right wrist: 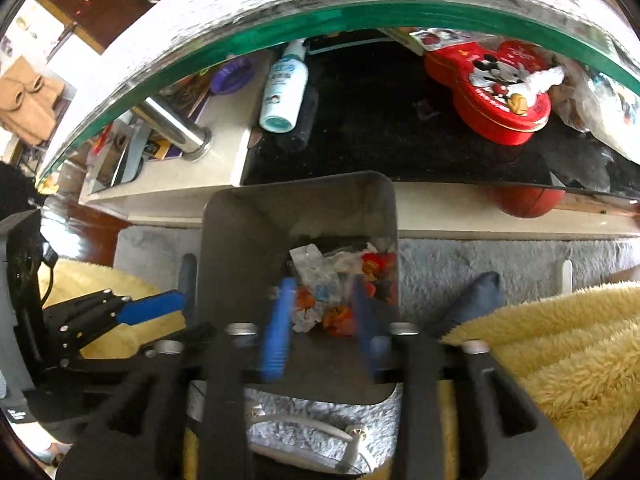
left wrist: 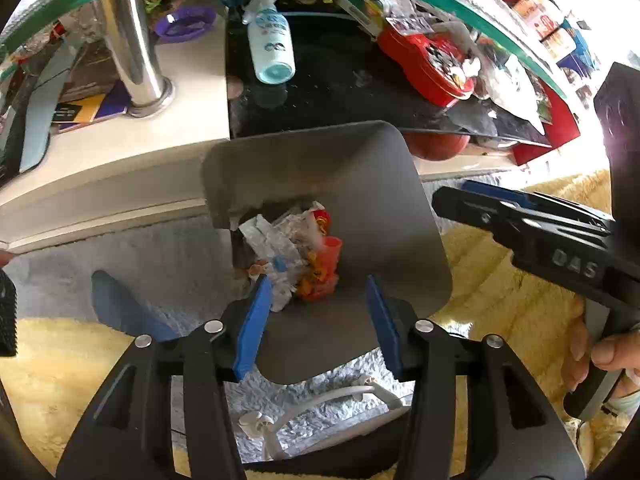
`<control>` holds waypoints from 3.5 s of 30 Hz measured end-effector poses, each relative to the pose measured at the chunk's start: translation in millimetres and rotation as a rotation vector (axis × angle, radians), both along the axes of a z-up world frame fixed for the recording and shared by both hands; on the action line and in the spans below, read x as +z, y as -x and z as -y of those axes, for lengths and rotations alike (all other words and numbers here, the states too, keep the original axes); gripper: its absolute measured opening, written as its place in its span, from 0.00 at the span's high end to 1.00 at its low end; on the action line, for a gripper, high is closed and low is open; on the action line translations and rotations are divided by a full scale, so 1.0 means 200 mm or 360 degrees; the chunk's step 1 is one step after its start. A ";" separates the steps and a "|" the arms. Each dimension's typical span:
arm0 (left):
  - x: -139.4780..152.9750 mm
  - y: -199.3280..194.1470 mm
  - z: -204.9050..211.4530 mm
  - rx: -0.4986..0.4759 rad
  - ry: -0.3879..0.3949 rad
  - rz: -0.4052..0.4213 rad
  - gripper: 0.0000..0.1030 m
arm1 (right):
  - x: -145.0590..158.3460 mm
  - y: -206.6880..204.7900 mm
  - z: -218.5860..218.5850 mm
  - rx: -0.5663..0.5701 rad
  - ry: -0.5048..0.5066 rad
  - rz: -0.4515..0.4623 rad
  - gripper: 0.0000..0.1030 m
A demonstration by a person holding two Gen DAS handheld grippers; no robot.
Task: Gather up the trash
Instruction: 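Lower the clip and white tube into the bin and open both grippers, then raise both open grippers back above the remaining trash, then grasp the clear plastic wrap with the left gripper while the right gripper grasps the red block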
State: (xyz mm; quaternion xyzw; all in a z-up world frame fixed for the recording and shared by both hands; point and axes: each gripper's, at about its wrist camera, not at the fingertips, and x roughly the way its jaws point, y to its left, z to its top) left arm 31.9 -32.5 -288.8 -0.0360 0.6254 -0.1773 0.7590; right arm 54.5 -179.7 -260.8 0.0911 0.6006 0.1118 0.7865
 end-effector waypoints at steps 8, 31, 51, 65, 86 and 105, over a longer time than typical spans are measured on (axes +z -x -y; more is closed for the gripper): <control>0.10 -0.01 -0.05 0.0036 -0.0034 0.0070 0.19 | 0.08 -0.02 0.05 -0.0026 0.0019 0.0022 0.14; 0.63 -0.36 -0.31 0.0189 -0.0090 0.0423 0.08 | 0.63 -0.41 0.13 -0.0050 0.0049 0.0437 0.08; 0.88 -1.05 -0.42 0.0202 -0.0202 0.0627 0.08 | 0.52 -0.93 -0.33 0.0100 0.0040 0.0574 0.09; 0.79 -1.37 -0.41 0.0128 -0.0282 0.0574 0.08 | 0.43 -1.13 -0.49 0.0050 0.0169 0.0632 0.19; 0.62 -1.66 -0.02 -0.0044 -0.0141 0.0539 0.24 | 0.49 -1.07 -0.01 -0.0051 0.0133 0.0481 0.23; 0.88 -1.23 0.02 -0.0143 -0.0081 0.0653 0.74 | 0.73 -0.72 0.09 -0.0039 0.0117 0.0614 0.23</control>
